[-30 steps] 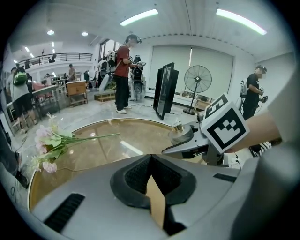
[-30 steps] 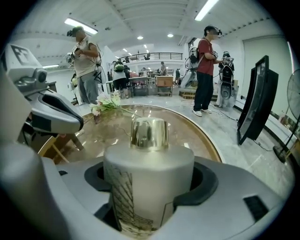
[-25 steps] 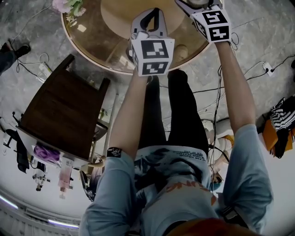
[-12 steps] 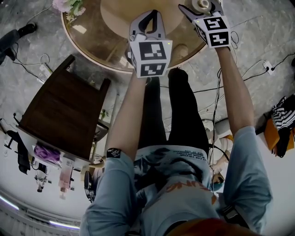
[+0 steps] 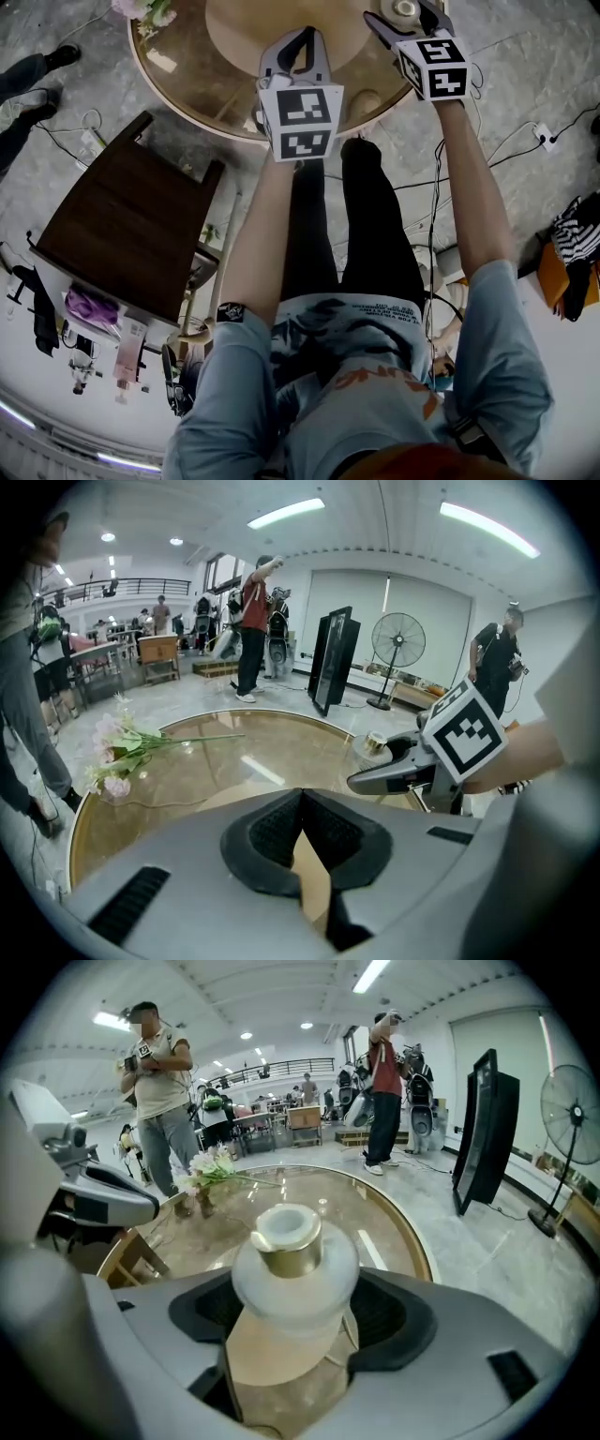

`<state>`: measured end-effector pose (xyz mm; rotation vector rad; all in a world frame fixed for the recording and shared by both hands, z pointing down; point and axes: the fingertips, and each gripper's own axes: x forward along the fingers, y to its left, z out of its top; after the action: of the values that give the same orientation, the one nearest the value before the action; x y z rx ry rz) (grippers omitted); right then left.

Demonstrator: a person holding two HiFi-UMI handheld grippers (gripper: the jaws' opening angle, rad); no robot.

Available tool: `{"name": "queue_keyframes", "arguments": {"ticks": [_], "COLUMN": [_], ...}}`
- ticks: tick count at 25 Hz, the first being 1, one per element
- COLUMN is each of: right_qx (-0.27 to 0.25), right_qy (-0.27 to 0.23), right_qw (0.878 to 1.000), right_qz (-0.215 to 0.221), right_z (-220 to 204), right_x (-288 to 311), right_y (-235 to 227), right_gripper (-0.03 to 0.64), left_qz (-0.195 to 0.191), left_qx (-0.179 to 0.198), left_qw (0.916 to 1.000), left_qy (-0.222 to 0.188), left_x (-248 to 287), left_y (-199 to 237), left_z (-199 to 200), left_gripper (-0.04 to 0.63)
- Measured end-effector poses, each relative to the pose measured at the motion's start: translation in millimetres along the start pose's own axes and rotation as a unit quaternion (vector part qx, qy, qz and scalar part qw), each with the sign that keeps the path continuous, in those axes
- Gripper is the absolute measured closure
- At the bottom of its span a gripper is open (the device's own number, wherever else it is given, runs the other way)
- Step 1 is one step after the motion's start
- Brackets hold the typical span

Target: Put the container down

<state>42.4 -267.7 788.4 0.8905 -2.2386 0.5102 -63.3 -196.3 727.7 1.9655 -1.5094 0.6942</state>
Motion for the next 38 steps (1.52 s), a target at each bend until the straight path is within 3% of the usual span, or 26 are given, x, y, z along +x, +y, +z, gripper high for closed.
{"name": "queue_keyframes", "arguments": {"ticks": [5, 11, 16, 22, 25, 29, 32, 38], "right_qx": [0.038, 0.104, 0.099, 0.094, 0.074, 0.089, 0.095, 0.063], "right_qy": [-0.026, -0.072, -0.082, -0.131, -0.148, -0.185, -0.217, -0.276], "right_qw": [0.999, 0.992, 0.991, 0.983, 0.981, 0.976, 0.97, 0.959], "right_qz": [-0.003, 0.005, 0.035, 0.093, 0.096, 0.079, 0.057, 0.011], "right_z": [-2, 10, 38, 110, 144, 190, 231, 298], "right_x": [-45, -106, -173, -248, -278, -314, -340, -402], "right_y": [8, 22, 48, 77, 88, 93, 88, 77], "right_gripper": [0.289, 0.479, 0.604, 0.604, 0.604, 0.604, 0.604, 0.604], "left_qz": [0.001, 0.013, 0.039, 0.057, 0.064, 0.075, 0.074, 0.076], "left_qx": [-0.018, -0.044, -0.085, -0.129, -0.151, -0.168, -0.158, -0.084], "left_qw": [0.9998, 0.9982, 0.994, 0.9833, 0.9756, 0.967, 0.9628, 0.9566], "left_qy": [-0.009, -0.039, -0.056, -0.116, -0.145, -0.176, -0.206, -0.268], "left_x": [-23, -65, -128, -201, -235, -273, -298, -343], "left_y": [-9, -24, -44, -55, -57, -59, -62, -74], "left_z": [1, 19, 55, 126, 154, 184, 217, 288], "left_gripper": [0.569, 0.569, 0.569, 0.571, 0.57, 0.571, 0.571, 0.571]}}
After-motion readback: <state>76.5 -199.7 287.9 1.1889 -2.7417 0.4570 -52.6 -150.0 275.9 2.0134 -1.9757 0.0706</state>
